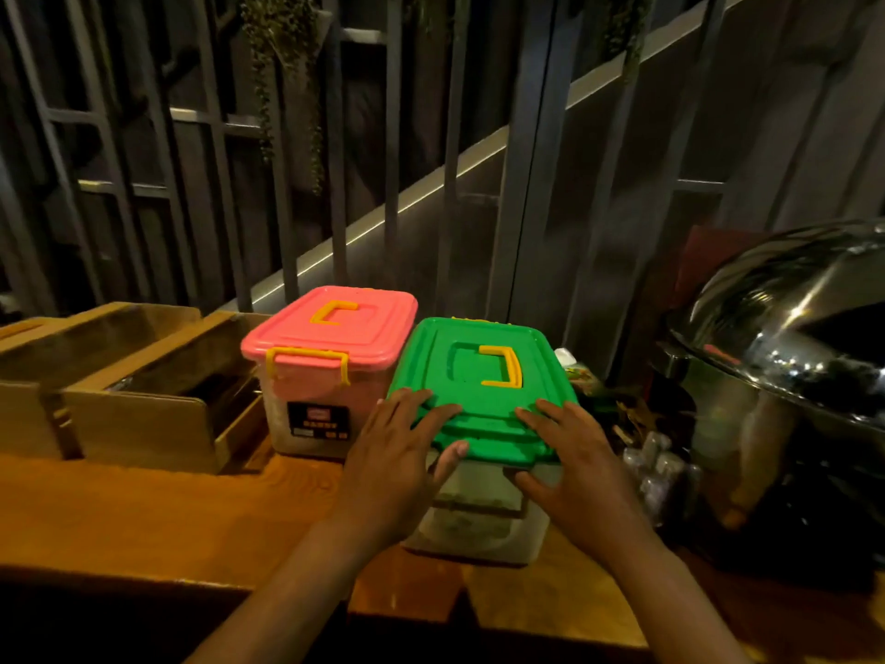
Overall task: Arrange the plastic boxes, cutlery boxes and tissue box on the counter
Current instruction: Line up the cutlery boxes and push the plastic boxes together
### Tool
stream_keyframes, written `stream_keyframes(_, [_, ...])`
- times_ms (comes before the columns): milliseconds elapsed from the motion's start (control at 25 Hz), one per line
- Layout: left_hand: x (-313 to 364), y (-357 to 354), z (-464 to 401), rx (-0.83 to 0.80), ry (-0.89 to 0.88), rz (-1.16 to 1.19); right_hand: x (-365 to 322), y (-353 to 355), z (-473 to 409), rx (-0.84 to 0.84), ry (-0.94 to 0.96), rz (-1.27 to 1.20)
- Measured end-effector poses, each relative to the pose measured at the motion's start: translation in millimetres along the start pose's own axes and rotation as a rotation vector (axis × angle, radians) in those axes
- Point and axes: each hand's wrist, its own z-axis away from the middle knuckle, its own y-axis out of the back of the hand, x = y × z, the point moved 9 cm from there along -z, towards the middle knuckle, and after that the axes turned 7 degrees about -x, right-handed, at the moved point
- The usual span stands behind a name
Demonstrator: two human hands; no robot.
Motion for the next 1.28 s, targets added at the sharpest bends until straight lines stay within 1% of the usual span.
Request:
stream_keyframes(200, [4,-4,-8,0.003,-0.021,-0.027,14,-6,-12,-0.012,0.029,-0.018])
stream_keyframes(400, [-7,-17,-28,-0.011,-0.052,-0.055,21,-11,-32,-0.013,0.027,-0.034])
stream_keyframes(600, [-16,-28,-55,0.012,-0.066,-0.074,37,-20,-65,-0.047,-0.004,-0.032])
stream_keyframes(760, [-25,-39,-77,-0.014,-0.068,-0.104,46,-27,-85,-0.028,-0.019,-0.029])
stream_keyframes(960, [-37,-49,-98,-0.009,-0.078,-0.115,52,-34,-105,-0.067,-0.053,-0.013])
stream_keyframes(1280, [-45,-59,-116,-0.024,-0.066,-0.121,59,-38,-123,-0.081,-0.080,-0.012])
